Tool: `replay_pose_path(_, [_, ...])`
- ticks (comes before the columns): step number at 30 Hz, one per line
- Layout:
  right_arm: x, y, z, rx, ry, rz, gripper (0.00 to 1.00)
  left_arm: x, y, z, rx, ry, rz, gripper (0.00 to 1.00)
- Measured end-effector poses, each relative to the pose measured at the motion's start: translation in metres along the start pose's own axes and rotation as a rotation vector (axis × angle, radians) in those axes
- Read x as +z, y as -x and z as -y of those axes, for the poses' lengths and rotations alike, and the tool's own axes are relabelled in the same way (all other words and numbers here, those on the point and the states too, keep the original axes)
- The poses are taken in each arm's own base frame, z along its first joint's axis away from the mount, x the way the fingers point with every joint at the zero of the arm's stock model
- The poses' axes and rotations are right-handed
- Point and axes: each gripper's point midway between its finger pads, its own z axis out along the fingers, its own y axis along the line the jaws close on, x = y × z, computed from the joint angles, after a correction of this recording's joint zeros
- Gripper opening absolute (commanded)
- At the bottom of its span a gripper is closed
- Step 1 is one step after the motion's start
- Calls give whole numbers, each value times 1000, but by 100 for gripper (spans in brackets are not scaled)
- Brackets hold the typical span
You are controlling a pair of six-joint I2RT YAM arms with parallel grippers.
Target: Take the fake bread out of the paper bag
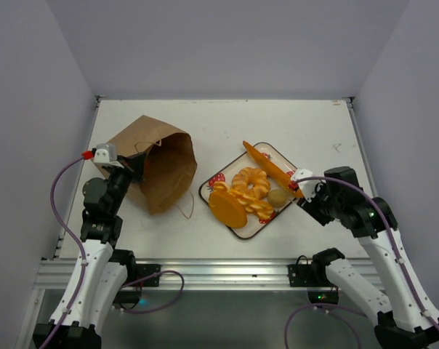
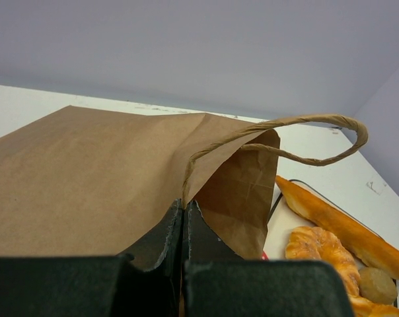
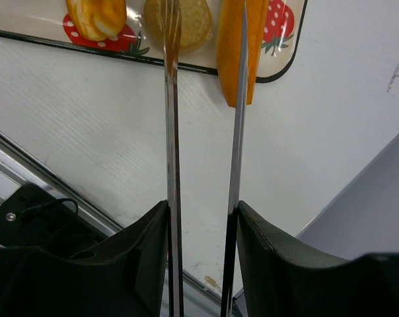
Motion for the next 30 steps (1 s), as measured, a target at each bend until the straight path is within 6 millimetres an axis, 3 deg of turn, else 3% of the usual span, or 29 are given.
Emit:
replay_pose_path(9, [-9, 36, 3, 13, 57, 89, 39, 2, -9, 12, -1, -75, -42, 0])
replay_pose_path(12, [-9, 64, 3, 20, 130, 143, 38, 4, -15, 18, 1, -120, -78, 0])
replay_pose_path(17, [-2, 134, -2, -9, 291, 270, 38, 3, -11, 30, 12, -179, -86, 0])
replay_pose_path(19, [4, 163, -17, -72, 352, 310, 38, 3, -6, 34, 9, -194, -81, 0])
replay_pose_path(23, [17, 209, -71, -222, 486, 362, 38, 3, -1, 38, -31, -198, -74, 0])
replay_pose_path(26, [33, 230, -108, -283, 556, 368, 38, 5, -2, 38, -85, -190, -81, 0])
replay_pose_path(30, [60, 253, -129, -301, 548, 373, 38, 13, -4, 38, -161, -183, -95, 0])
